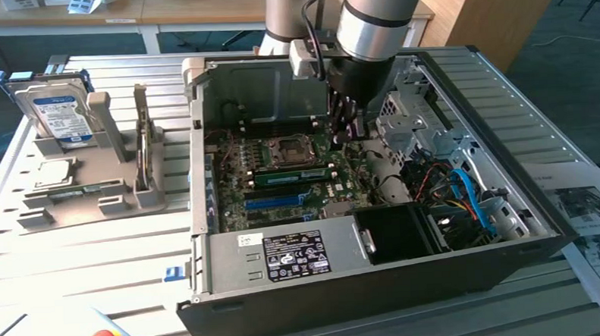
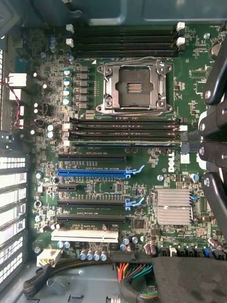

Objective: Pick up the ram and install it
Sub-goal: 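Press down the ram until it locks into place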

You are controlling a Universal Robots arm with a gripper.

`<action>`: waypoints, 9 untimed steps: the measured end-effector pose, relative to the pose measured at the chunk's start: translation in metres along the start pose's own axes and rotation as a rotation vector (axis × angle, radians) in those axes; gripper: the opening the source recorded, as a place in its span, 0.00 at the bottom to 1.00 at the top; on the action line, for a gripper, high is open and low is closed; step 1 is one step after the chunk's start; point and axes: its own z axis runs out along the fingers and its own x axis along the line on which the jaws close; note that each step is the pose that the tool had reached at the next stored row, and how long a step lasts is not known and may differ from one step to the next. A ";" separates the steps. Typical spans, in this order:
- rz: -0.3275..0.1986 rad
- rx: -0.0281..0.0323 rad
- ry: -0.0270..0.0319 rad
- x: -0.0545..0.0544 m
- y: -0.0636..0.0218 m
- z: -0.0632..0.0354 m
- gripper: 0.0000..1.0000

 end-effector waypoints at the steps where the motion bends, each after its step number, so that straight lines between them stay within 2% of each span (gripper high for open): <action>1: 0.000 0.0000 0.0000 0.000 0.0000 0.0000 0.10; 9: 0.000 0.0000 -0.0002 0.000 -0.0001 0.0022 0.10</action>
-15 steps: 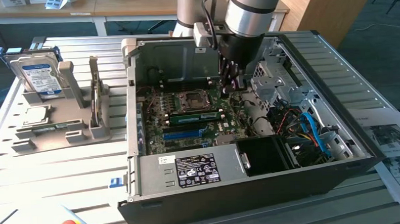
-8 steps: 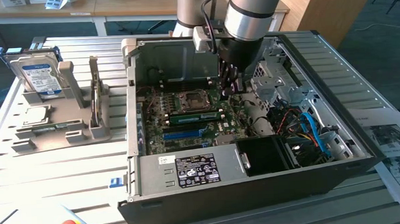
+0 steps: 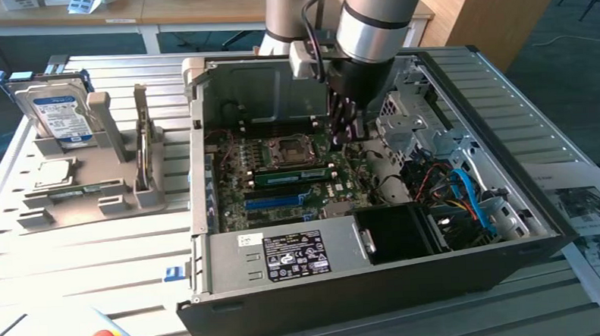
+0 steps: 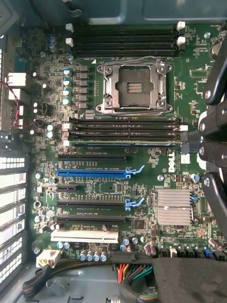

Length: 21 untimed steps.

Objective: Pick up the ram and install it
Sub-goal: 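Press down the ram until it locks into place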

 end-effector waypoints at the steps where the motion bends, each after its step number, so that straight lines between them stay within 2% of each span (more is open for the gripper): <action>1: 0.000 0.0000 0.0001 0.000 0.0000 0.0008 0.10; 21: 0.000 0.0000 0.0001 0.001 -0.0010 0.0219 0.10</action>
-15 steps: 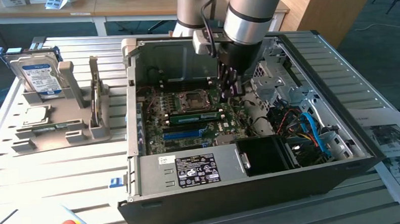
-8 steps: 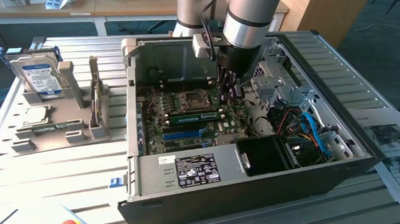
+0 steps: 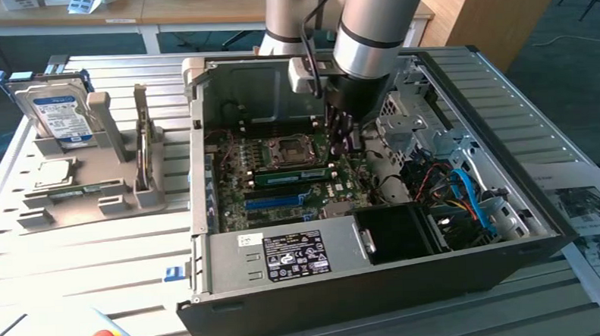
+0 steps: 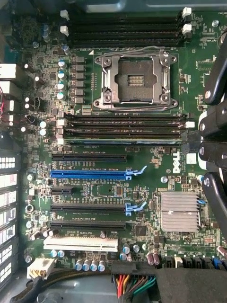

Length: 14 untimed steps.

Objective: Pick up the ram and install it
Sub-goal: 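Press down the ram until it locks into place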

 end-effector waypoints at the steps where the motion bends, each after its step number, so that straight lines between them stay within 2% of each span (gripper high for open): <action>1: 0.000 0.0001 0.0000 0.000 0.0000 0.0006 0.10; 14: 0.000 -0.0026 0.0000 0.000 -0.0034 0.0010 0.10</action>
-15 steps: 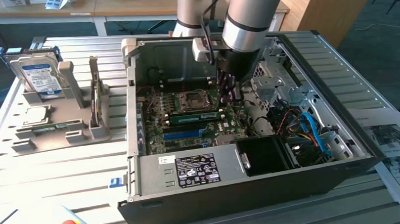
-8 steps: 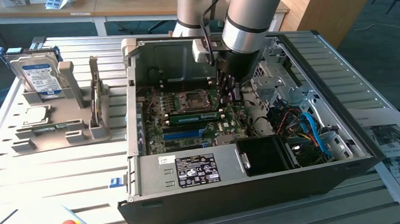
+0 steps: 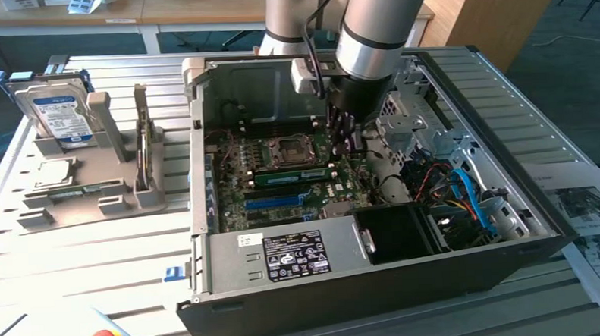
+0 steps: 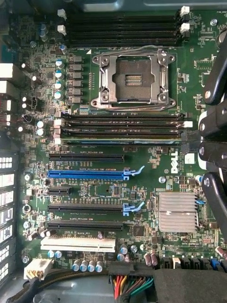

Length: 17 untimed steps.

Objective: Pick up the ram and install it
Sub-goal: 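Press down the ram until it locks into place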

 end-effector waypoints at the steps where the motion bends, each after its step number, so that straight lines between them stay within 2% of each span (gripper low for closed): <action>1: 0.000 0.0001 -0.0003 0.000 -0.0001 0.0010 0.10; 14: 0.000 0.0000 0.0001 0.000 -0.0007 0.0127 0.10; 15: 0.000 0.0000 0.0001 0.001 -0.0012 0.0216 0.10; 17: 0.000 -0.0001 0.0002 0.001 -0.0013 0.0216 0.10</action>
